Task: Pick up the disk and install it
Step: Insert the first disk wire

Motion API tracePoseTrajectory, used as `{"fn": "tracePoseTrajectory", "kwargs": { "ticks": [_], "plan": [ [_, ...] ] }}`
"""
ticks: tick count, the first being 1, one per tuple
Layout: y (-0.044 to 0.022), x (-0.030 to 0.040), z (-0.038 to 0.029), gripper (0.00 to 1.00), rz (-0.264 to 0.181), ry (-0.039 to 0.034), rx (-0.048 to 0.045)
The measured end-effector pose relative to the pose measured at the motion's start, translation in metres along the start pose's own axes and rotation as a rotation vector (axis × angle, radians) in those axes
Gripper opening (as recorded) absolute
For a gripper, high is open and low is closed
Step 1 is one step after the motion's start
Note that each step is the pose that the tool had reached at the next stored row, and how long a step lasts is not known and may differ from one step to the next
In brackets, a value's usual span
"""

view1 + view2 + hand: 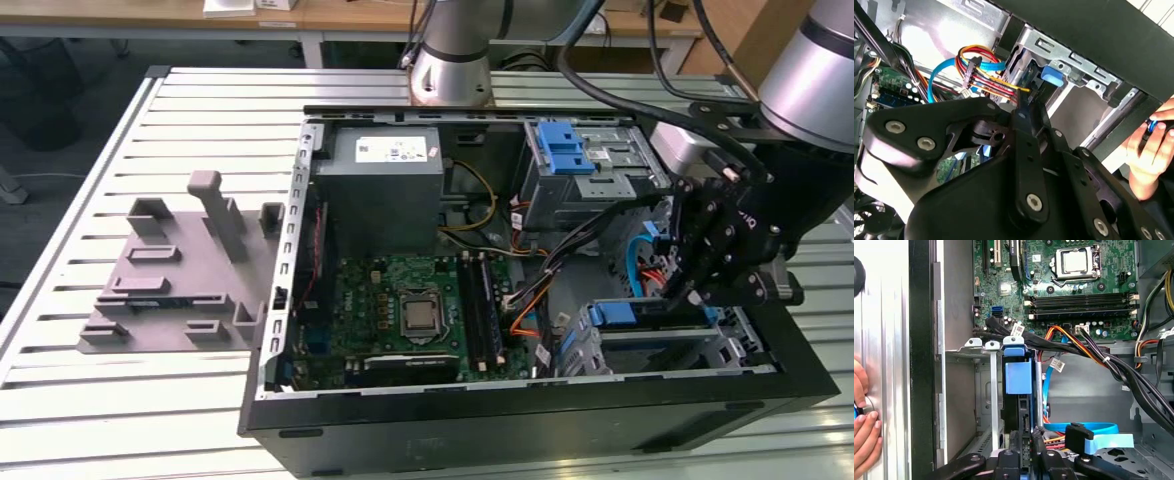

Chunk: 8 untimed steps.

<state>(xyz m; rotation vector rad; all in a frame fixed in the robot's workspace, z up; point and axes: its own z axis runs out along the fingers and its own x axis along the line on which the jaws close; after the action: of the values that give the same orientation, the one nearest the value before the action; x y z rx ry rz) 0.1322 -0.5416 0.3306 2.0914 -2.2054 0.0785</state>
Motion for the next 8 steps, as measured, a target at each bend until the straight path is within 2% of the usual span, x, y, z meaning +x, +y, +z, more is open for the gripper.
{"fn": "tracePoseTrajectory", "kwargs": {
  "ticks": [5, 8],
  "plan": [
    [0.0004, 0.0013, -0.0120, 0.24, 0.000, -0.0027, -0.0007],
    [0.0004, 0.0014, -0.0128, 0.23, 0.000, -0.0031, -0.0008]
  ]
}}
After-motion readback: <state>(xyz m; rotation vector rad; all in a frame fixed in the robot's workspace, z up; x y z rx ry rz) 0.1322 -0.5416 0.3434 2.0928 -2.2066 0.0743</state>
